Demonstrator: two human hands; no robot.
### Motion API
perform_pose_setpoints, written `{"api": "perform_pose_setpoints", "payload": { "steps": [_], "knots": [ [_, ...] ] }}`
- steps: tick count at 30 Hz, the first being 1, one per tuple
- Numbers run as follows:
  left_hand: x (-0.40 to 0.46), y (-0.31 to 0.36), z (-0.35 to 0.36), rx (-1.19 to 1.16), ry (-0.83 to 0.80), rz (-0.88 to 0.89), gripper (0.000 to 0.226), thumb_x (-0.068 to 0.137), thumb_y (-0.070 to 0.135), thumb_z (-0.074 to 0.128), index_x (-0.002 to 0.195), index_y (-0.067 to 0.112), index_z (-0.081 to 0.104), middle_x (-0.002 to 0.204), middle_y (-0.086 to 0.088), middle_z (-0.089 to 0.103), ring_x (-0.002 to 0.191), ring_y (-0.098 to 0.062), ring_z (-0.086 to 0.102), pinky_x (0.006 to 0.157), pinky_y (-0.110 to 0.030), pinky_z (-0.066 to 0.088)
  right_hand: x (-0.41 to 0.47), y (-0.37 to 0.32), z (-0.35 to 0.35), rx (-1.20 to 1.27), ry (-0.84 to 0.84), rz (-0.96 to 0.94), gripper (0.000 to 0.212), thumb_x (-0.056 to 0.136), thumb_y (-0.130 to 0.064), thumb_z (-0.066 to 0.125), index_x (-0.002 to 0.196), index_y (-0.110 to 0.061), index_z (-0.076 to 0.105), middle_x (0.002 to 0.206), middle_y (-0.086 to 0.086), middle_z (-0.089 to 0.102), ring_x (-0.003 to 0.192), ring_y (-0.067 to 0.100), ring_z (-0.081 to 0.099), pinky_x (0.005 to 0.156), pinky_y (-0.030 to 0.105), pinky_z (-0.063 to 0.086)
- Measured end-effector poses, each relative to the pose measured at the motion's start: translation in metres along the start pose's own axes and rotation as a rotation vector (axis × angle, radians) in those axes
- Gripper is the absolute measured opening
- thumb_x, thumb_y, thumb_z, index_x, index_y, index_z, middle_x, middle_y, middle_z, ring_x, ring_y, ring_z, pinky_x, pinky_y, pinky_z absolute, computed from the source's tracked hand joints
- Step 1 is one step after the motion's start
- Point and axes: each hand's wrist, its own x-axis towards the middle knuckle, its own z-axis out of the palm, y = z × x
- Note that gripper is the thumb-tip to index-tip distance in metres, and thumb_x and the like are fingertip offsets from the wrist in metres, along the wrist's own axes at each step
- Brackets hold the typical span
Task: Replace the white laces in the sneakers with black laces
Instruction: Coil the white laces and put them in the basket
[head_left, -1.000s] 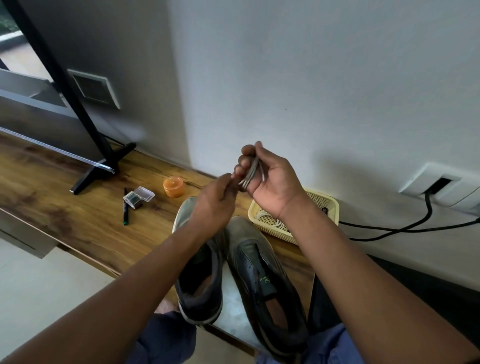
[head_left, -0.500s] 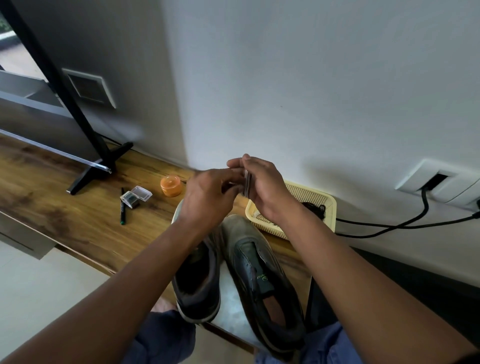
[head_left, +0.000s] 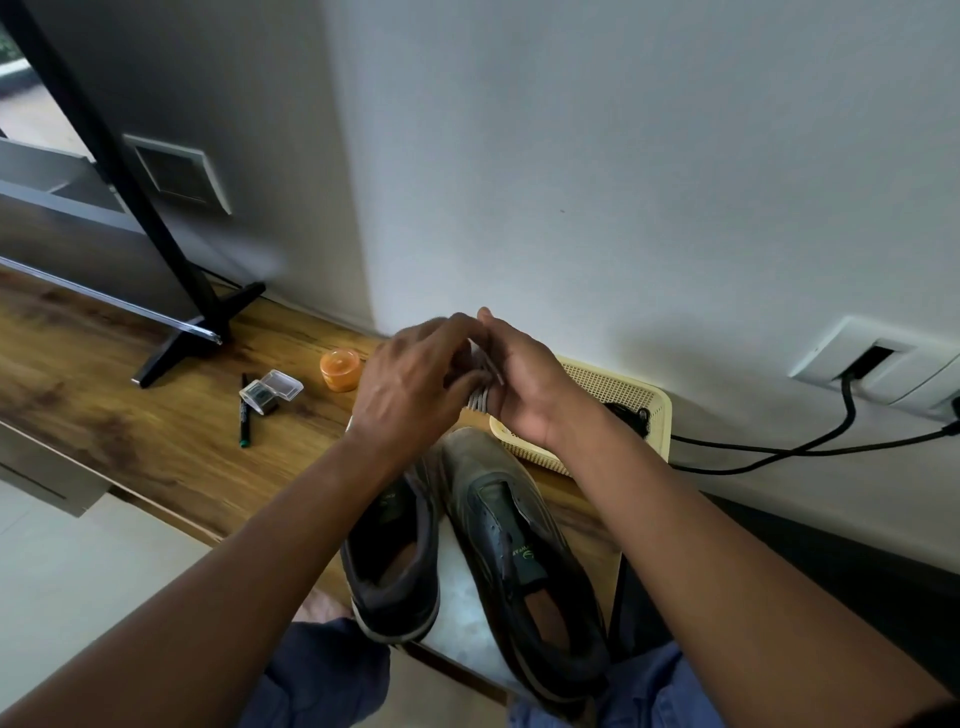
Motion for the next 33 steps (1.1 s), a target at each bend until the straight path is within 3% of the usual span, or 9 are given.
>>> {"api": "perform_pose_setpoints", "payload": {
  "steps": [2,4,8,11,15,19,23,29,33],
  "knots": [
    [0.004,-0.007,0.000,0.042,-0.029,0.065,0.033,0.086,0.039,0.079,0.117,0.028,0.072,0.099,0.004,0.060,0.086,-0.021,0.055,0.065,-0.038,0.047,-0.004,-0.003,-0.001,0.038,-0.064,0.072,0.062,0.112,-0.052,0.028,0.101,-0.008,0.070,0.080,0.009,0.072,0.069,0.018,0.071,0.066,0.032,0.060],
    [0.007,-0.014,-0.001,0.030,-0.060,0.141,0.032,0.089,0.045,0.077,0.119,0.033,0.076,0.108,0.003,0.059,0.090,-0.020,0.048,0.073,-0.040,0.046,-0.007,-0.005,-0.006,0.064,-0.103,0.128,0.081,0.107,-0.065,0.024,0.087,-0.006,0.076,0.081,0.014,0.073,0.066,0.021,0.070,0.072,0.039,0.062],
    [0.010,-0.017,-0.006,-0.026,-0.105,0.245,0.020,0.091,0.045,0.077,0.105,0.033,0.083,0.111,0.005,0.065,0.096,-0.022,0.053,0.078,-0.036,0.045,0.003,-0.005,-0.022,0.061,-0.147,0.205,0.094,0.094,-0.082,0.033,0.089,0.005,0.069,0.091,0.021,0.059,0.073,0.029,0.050,0.107,0.061,0.041],
    [0.011,-0.017,-0.008,-0.044,-0.171,0.292,0.018,0.091,0.047,0.077,0.100,0.033,0.083,0.111,0.006,0.065,0.096,-0.021,0.054,0.077,-0.039,0.047,0.002,-0.008,-0.028,0.046,-0.225,0.264,0.096,0.090,-0.086,0.036,0.091,0.005,0.068,0.096,0.021,0.052,0.073,0.030,0.052,0.095,0.051,0.046],
    [0.012,-0.016,-0.010,-0.039,-0.201,0.314,0.026,0.092,0.051,0.072,0.092,0.027,0.081,0.107,0.005,0.064,0.092,-0.022,0.054,0.073,-0.040,0.047,-0.009,-0.015,-0.027,-0.028,-0.350,0.343,0.103,0.093,-0.084,0.026,0.109,0.009,0.067,0.102,0.026,0.070,0.087,0.040,0.073,0.082,0.049,0.063],
    [0.011,-0.012,-0.005,-0.025,-0.216,0.345,0.032,0.092,0.052,0.069,0.086,0.022,0.076,0.100,0.001,0.062,0.087,-0.023,0.052,0.074,-0.041,0.046,-0.012,-0.016,-0.024,-0.127,-0.411,0.420,0.102,0.093,-0.082,0.024,0.118,0.009,0.061,0.099,0.030,0.073,0.085,0.040,0.077,0.072,0.040,0.065],
    [0.010,-0.014,-0.006,-0.024,-0.283,0.335,0.028,0.094,0.049,0.064,0.097,0.026,0.079,0.106,0.003,0.061,0.086,-0.020,0.052,0.073,-0.042,0.048,-0.012,-0.021,-0.031,-0.168,-0.432,0.455,0.106,0.093,-0.085,0.018,0.110,0.011,0.062,0.097,0.034,0.071,0.077,0.033,0.077,0.064,0.034,0.064],
    [0.008,-0.012,-0.008,-0.030,-0.304,0.345,0.019,0.092,0.040,0.069,0.100,0.030,0.083,0.104,0.004,0.064,0.082,-0.018,0.058,0.070,-0.029,0.039,-0.016,-0.024,-0.032,-0.285,-0.437,0.457,0.112,0.090,-0.088,0.009,0.090,0.001,0.077,0.098,0.028,0.074,0.072,0.026,0.076,0.062,0.030,0.061],
    [0.005,-0.011,-0.006,-0.052,-0.329,0.314,0.027,0.093,0.047,0.061,0.100,0.030,0.082,0.106,0.005,0.063,0.084,-0.017,0.060,0.069,-0.029,0.041,-0.015,-0.025,-0.033,-0.294,-0.465,0.492,0.117,0.087,-0.091,0.014,0.111,0.009,0.068,0.116,0.038,0.066,0.079,0.030,0.078,0.064,0.031,0.063]
  ]
}}
